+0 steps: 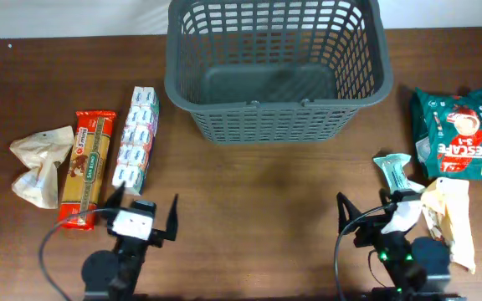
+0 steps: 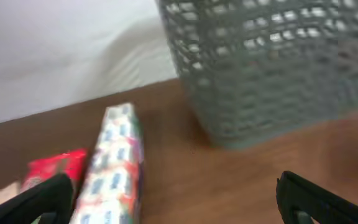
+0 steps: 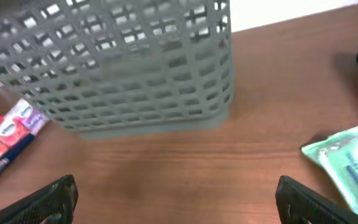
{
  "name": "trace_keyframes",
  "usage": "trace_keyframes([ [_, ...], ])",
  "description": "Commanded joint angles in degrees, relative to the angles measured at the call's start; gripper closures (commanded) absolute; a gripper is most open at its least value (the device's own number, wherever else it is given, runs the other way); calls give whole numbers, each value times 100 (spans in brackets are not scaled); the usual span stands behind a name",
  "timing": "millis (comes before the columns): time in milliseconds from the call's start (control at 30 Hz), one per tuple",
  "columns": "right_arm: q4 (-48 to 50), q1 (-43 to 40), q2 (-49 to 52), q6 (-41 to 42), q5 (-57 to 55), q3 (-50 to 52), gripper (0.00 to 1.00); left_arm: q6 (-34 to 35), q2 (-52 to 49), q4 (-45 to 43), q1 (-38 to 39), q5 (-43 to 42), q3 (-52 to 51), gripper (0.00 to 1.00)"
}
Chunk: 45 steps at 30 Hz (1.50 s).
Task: Pack container
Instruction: 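Move both grippers forward toward the items beside the basket, then grasp the green Nescafe bag with the right gripper and lift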
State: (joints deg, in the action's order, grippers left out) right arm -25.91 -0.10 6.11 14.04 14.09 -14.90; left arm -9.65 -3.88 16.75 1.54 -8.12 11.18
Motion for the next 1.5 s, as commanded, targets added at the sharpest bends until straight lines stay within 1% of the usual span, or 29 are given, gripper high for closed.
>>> trace_keyframes([
  [0, -278, 44, 863, -227, -376, -1106, 1, 264, -758, 466, 17, 975, 1010, 1],
  [100, -1047, 35, 1952, -780, -874, -2337, 1, 98, -1696, 673, 11, 1008, 1657, 1],
  [167, -1845, 35, 2844, -1150, -1338, -3554, 1, 68, -2485, 623, 4, 1005, 2177, 1],
  [200, -2133, 37, 3143, -1290, -1469, -4002, 1, 20, -2656, 623, -2, 1005, 2308, 1],
  [267, -2885, 37, 3897, -1716, -1565, -5213, 1, -131, -3279, 667, -59, 1001, 2780, 1],
  [333, -3574, 37, 4516, -1786, -1499, -6301, 1, -254, -3893, 782, -168, 1003, 3263, 1],
  [433, -4739, 37, 5171, -1790, -1419, -7630, 1, -264, -4634, 901, -358, 984, 3799, 1],
  [500, -5189, 35, 5482, -1753, -1635, -8262, 1, -264, -5056, 909, -455, 986, 4037, 1],
  [533, -5327, 35, 5604, -1578, -1836, -8511, 1, -264, -5226, 905, -490, 988, 4109, 1],
  [600, -5451, 33, 5783, -1303, -2258, -8856, 1, -264, -5482, 898, -520, 988, 4164, 1],
  [667, -5466, -72, 5914, -1292, -2411, -9047, 1, -264, -5668, 903, -520, 988, 4164, 1],
  [733, -5466, -358, 6052, -1292, -2450, -9132, 1, -264, -5886, 905, -520, 988, 4164, 1],
  [767, -5466, -525, 6120, -1292, -2444, -9130, 1, -264, -5971, 905, -520, 988, 4164, 1],
  [800, -5482, -949, 6312, -1287, -2396, -9130, 1, -264, -6146, 905, -520, 988, 4164, 1],
  [867, -5462, -1394, 6544, -1202, -2201, -9130, 1, -264, -6308, 905, -520, 988, 4164, 1],
  [1033, -5265, -2319, 7276, -1207, -2186, -9130, 1, -264, -6679, 905, -520, 988, 4164, 1],
  [1067, -5180, -2527, 7580, -1207, -2214, -9130, 1, -264, -6787, 903, -520, 988, 4164, 1],
  [1267, -4664, -2697, 8511, -1222, -2358, -9130, 1, -264, -7023, 905, -520, 988, 4164, 1],
  [1300, -4347, -2697, 8854, -1486, -2369, -9130, 1, -264, -7053, 905, -520, 988, 4164, 1],
  [1367, -4140, -2686, 9239, -1895, -2153, -9130, 1, -264, -7058, 903, -520, 988, 4164, 1],
  [1400, -4065, -2695, 9766, -2232, -1644, -9130, 0, -264, -7058, 905, -520, 988, 4164, 1],
  [1467, -4011, -2691, 10196, -2610, -1329, -9130, 0, -264, -7058, 905, -520, 988, 4164, 1],
])
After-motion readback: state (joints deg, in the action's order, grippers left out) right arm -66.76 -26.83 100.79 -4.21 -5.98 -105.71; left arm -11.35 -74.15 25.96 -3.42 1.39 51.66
